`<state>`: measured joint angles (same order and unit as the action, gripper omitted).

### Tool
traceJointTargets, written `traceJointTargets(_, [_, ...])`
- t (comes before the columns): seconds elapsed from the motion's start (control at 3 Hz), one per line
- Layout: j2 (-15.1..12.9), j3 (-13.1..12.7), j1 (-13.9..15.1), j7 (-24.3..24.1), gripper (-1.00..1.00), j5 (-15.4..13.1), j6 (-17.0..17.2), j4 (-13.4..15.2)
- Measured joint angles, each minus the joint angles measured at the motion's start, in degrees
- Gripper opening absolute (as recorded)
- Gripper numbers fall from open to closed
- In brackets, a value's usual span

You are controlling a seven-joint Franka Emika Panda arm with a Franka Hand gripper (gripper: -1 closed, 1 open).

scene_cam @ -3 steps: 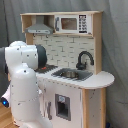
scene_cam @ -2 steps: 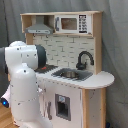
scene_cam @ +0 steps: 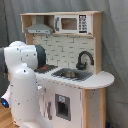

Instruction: Play with the kitchen

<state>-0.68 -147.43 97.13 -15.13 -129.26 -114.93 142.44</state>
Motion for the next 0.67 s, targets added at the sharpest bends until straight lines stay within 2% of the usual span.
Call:
traceJointTargets(0.33, [0.5,-0.2,-0.1,4.3,-1.0,0.1,1.3,0.0])
traceJointTargets(0.67, [0.5,-0.3,-0.1,4.2,1.0,0.3,1.3,0.0])
